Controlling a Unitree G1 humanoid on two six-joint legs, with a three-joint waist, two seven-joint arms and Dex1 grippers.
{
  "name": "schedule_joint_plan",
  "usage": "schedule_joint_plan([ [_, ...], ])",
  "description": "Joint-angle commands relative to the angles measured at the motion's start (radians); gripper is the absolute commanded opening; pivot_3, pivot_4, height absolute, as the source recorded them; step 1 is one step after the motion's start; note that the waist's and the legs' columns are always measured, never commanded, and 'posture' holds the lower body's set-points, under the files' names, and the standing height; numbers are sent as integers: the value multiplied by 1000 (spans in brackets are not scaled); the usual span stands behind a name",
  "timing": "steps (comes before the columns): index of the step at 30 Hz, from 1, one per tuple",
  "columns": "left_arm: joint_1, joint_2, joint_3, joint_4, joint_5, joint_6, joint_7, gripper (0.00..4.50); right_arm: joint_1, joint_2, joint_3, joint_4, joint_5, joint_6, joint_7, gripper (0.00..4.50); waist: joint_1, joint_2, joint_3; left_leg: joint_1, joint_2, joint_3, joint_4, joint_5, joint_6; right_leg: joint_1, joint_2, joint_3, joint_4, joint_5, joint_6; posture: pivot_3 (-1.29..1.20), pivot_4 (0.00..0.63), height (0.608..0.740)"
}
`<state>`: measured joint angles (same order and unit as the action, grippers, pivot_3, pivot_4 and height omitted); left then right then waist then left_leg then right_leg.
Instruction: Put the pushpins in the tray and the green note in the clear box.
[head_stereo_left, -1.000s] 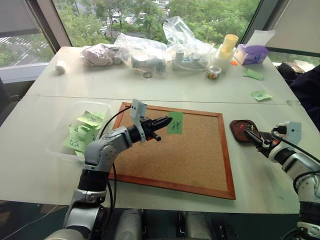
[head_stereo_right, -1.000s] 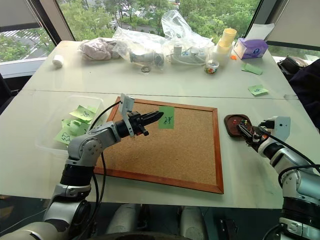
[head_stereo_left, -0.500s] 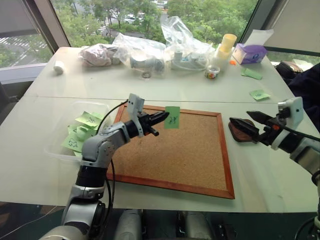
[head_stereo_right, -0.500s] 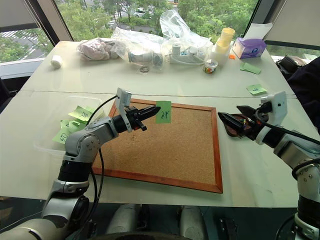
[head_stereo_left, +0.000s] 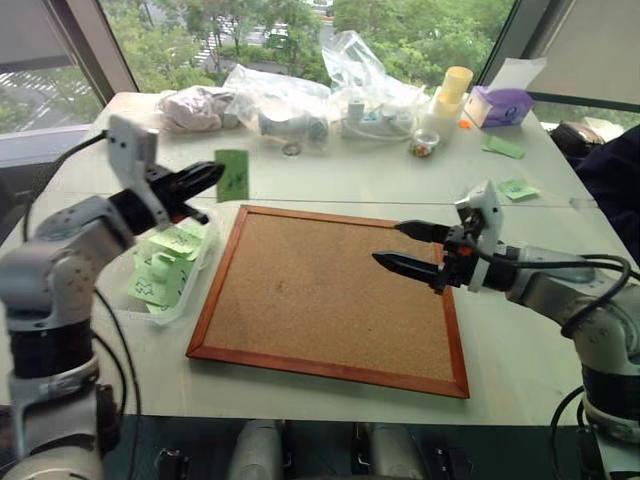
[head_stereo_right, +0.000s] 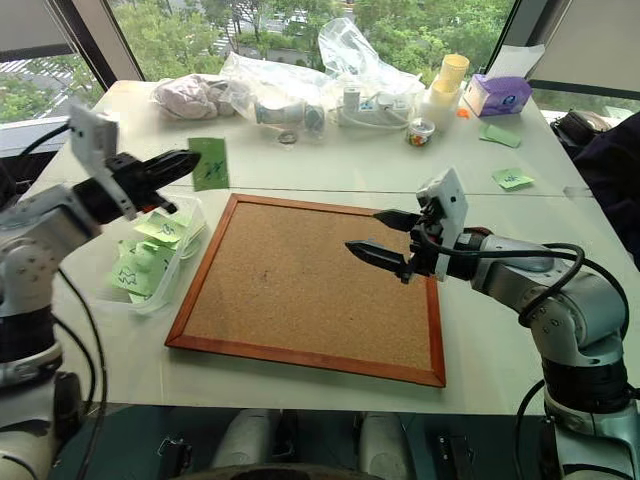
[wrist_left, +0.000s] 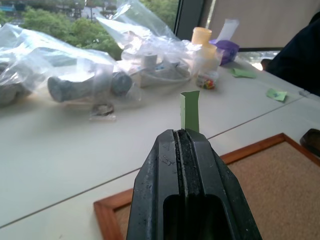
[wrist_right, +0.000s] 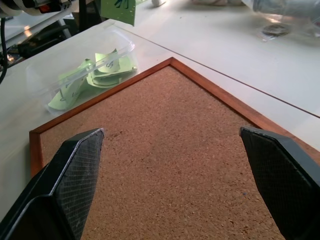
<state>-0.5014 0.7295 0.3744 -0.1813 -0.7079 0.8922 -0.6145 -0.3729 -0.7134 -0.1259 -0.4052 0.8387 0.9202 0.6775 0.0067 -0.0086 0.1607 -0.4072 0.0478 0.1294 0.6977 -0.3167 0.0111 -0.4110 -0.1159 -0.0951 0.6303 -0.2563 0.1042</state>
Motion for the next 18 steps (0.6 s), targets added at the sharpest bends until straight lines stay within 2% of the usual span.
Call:
schedule_joint_plan([
  [1, 58, 75, 103, -7, -47, 28, -52, 0, -25, -6, 27, 36, -47, -59, 53, 4458, 6, 0, 0, 0, 0, 0, 0, 0, 0, 0, 0, 0, 0, 0, 0, 0, 150, 740],
  [3, 157, 154, 141, 24, -10, 1, -118, 0, -41, 2, 53, 62, -73, -82, 75, 4458, 1, -1, 0, 0, 0, 0, 0, 0, 0, 0, -1, 0, 0, 0, 0, 0, 150, 740],
  [7, 255, 201, 157, 103, 9, -31, -179, 0, -47, 12, 77, 97, -112, -117, 97, 4458, 0, 0, 0, 0, 0, 1, 0, 0, -1, -1, 0, 0, 0, 0, 0, 0, 150, 740],
  [8, 284, 212, 143, 113, 24, -47, -203, 673, -45, 10, 78, 101, -119, -122, 102, 4500, 0, 0, 0, 0, 0, 2, 0, 0, -1, -1, 0, 0, 1, 0, 0, 0, 150, 740],
  [9, 311, 225, 124, 121, 49, -70, -221, 893, -43, 5, 76, 102, -125, -126, 107, 4500, 0, 0, 0, 0, 0, 2, 0, 0, -1, -2, 0, 0, 0, 0, 0, 0, 150, 740],
  [11, 331, 237, 94, 158, 100, -125, -232, 1824, -38, -6, 66, 103, -133, -129, 115, 4500, 1, 0, 1, -1, 0, 2, 0, 0, -1, -2, 0, 0, 0, 0, 0, 0, 150, 740],
  [16, 268, 246, 77, 217, 111, -154, -260, 4272, 0, -33, 22, 92, -140, -128, 112, 4500, 4, 0, 1, -1, 1, 2, 0, 0, -1, -3, 0, 0, 0, 0, 0, 0, 150, 740],
  [17, 249, 248, 71, 211, 103, -152, -270, 4469, 13, -38, 9, 85, -136, -123, 107, 4500, 6, -1, 1, -1, 1, 2, 0, 0, -1, -3, -1, 0, 0, 0, 0, 0, 150, 740],
  [18, 231, 249, 61, 199, 102, -160, -282, 4469, 31, -44, -6, 75, -133, -119, 104, 4500, 6, -1, 1, -1, 1, 2, 0, 0, -1, -3, -1, 0, 0, 0, 0, 0, 150, 740],
])
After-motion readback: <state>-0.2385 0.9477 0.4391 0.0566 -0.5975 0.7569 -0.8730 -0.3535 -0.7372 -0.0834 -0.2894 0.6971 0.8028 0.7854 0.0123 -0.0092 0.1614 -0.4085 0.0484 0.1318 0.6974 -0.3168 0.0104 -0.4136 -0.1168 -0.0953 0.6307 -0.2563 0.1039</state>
